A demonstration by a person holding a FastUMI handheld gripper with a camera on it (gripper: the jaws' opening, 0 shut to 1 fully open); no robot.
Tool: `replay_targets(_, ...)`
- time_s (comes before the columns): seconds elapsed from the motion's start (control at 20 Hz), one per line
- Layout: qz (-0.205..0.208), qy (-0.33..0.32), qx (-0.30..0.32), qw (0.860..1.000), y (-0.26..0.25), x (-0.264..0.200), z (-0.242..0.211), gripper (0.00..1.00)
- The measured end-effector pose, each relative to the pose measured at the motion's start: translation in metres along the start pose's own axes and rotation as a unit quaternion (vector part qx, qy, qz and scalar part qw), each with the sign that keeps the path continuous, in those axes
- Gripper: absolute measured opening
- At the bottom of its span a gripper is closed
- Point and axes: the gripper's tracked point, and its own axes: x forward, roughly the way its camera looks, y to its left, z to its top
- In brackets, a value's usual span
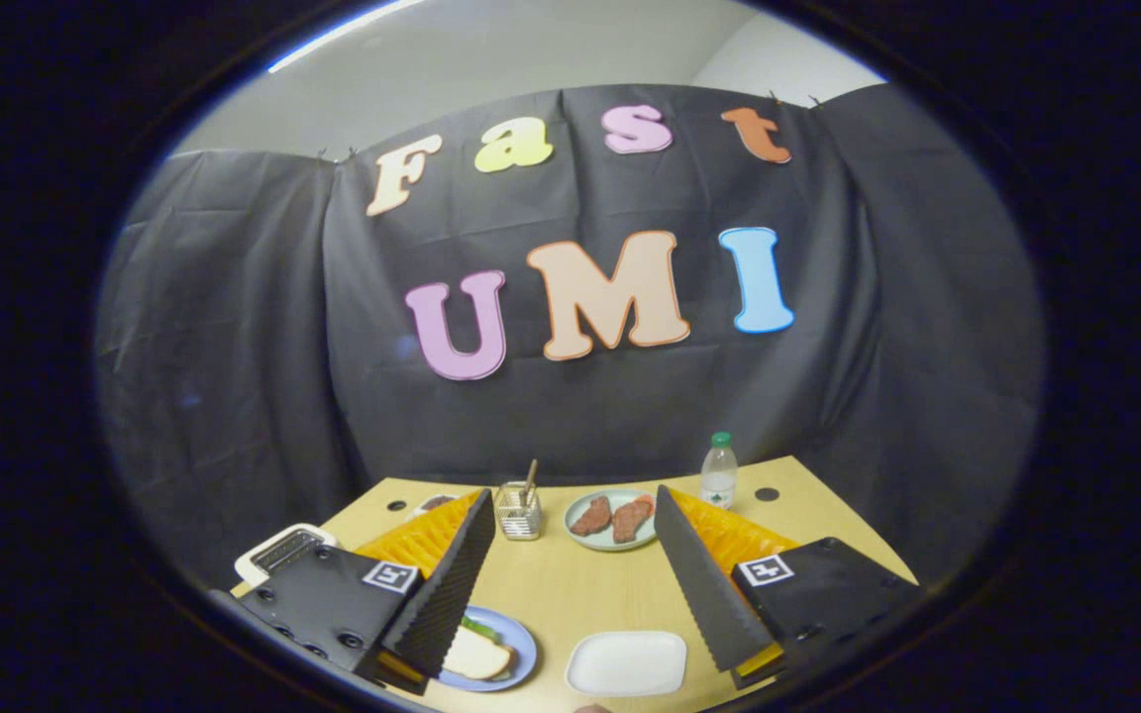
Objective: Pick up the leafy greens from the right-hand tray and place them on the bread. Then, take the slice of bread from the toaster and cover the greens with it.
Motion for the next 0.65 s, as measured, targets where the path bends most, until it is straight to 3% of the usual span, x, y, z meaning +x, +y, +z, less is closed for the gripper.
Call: replay_targets(0.65, -0.023, -0.064, -0.032, 0.997, 0.004, -0.028, 0.038, 1.00)
